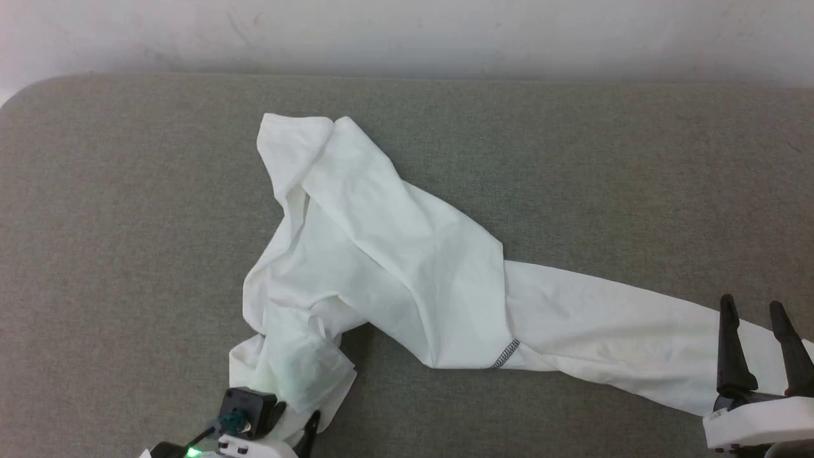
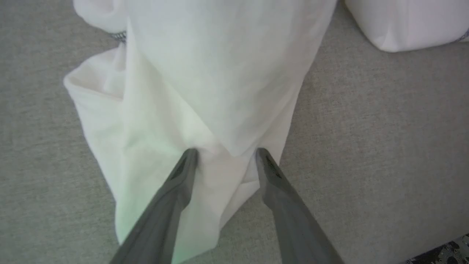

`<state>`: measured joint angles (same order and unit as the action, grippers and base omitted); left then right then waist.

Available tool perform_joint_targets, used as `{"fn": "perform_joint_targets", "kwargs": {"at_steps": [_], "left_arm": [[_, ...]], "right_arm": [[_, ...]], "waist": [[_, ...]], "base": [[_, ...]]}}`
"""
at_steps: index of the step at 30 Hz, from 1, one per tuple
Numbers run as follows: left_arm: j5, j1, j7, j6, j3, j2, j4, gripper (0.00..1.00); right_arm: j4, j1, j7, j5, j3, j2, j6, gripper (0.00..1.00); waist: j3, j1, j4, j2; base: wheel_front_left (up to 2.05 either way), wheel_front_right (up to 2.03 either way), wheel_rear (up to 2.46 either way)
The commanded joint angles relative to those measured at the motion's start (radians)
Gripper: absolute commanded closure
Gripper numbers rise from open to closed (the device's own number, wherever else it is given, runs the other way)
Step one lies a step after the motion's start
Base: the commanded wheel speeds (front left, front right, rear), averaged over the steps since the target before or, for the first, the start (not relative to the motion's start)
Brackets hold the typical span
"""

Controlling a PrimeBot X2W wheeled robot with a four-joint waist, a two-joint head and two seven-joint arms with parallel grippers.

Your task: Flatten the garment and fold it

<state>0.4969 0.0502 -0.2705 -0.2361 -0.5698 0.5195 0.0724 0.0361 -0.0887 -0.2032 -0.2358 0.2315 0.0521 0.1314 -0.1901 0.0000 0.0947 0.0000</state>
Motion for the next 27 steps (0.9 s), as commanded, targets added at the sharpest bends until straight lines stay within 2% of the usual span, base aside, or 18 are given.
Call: {"fn": "perform_joint_targets", "kwargs": {"at_steps": [1, 6, 10, 14, 19, 23, 27], "left_arm": [[0.007, -0.019, 0.017, 0.009, 0.001, -0.018, -0.015, 1.0], [0.037, -0.026, 0.049, 0.014, 0.026, -0.029, 0.007, 1.0], [0.093, -0.013, 0.07, 0.02, 0.067, -0.033, 0.091, 1.0], [0.211, 0.011, 0.133, 0.04, 0.157, -0.061, 0.247, 1.0], [0.358, 0.056, 0.261, 0.047, 0.334, -0.103, 0.387, 1.0], [0.477, 0.135, 0.368, 0.042, 0.477, -0.169, 0.369, 1.0], [0.572, 0.232, 0.437, 0.043, 0.561, -0.241, 0.264, 1.0]], "right_arm": [[-0.004, 0.01, 0.002, 0.002, 0.003, -0.002, -0.001, 0.0], [-0.003, 0.009, 0.0, 0.001, 0.012, -0.002, -0.001, 0.0], [0.001, 0.008, -0.001, -0.001, 0.016, -0.002, -0.001, 0.0], [0.006, 0.007, -0.003, -0.005, 0.016, -0.002, -0.001, 0.0], [0.01, 0.005, -0.005, -0.007, 0.016, -0.002, -0.001, 0.0], [0.014, 0.006, -0.006, -0.008, 0.011, -0.002, -0.001, 0.0], [0.018, 0.006, -0.007, -0.008, 0.01, -0.002, -0.001, 0.0]], "waist": [[0.0, 0.0, -0.002, 0.0], [0.003, 0.0, 0.0, 0.0], [0.011, 0.0, 0.004, 0.0], [0.02, 0.0, 0.012, 0.0], [0.023, 0.0, 0.021, 0.0], [0.025, 0.0, 0.02, 0.0], [0.026, 0.0, 0.017, 0.0]], "base": [[0.0, 0.0, 0.0], [0.0, 0.0, 0.0], [0.0, 0.0, 0.0], [0.0, 0.0, 0.0], [0.0, 0.0, 0.0], [0.0, 0.0, 0.0], [0.0, 0.0, 0.0]]}}
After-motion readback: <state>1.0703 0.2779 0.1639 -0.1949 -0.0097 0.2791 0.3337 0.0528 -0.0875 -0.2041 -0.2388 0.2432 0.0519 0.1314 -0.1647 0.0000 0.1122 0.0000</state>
